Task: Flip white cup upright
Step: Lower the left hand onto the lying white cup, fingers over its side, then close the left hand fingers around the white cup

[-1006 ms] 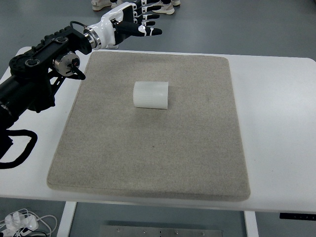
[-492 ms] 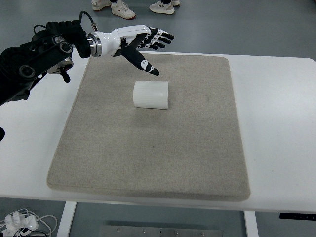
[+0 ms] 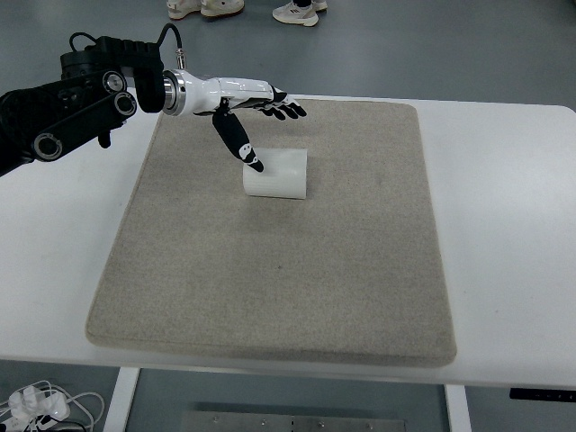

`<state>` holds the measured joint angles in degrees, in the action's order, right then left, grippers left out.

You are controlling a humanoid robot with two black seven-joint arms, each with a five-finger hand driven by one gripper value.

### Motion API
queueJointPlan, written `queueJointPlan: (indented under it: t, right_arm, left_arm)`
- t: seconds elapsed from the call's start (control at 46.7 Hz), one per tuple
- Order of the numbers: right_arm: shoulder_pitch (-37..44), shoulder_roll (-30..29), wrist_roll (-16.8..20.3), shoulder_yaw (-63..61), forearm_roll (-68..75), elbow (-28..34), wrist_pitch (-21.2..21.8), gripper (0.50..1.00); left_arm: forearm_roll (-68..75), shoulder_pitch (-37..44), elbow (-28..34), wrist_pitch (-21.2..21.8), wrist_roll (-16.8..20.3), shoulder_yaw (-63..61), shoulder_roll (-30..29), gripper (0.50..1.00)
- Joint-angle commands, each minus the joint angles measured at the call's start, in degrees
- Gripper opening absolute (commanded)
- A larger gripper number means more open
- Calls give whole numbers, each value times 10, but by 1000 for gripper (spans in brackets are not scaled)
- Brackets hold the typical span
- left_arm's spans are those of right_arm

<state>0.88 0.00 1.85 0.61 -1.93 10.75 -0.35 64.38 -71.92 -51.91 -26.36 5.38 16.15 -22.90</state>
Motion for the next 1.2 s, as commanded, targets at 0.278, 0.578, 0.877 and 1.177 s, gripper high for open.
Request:
queueJointPlan:
  t: [0.278,0.578,0.877,1.177]
  right_arm:
    - [0,0,0,0,0,0,0,952]
    - [0,0,0,0,0,0,0,952]
    - [0,0,0,0,0,1,0,952]
    - [0,0,0,0,0,0,0,952]
  left_arm:
    - [36,1,6,-5,-30,-18,12,992]
    - [50,5,34,3,-35,-23,51,988]
    - [70,5,64,18,-37,-23,93,988]
    - [77,5,96,18,-36,-23,125,984]
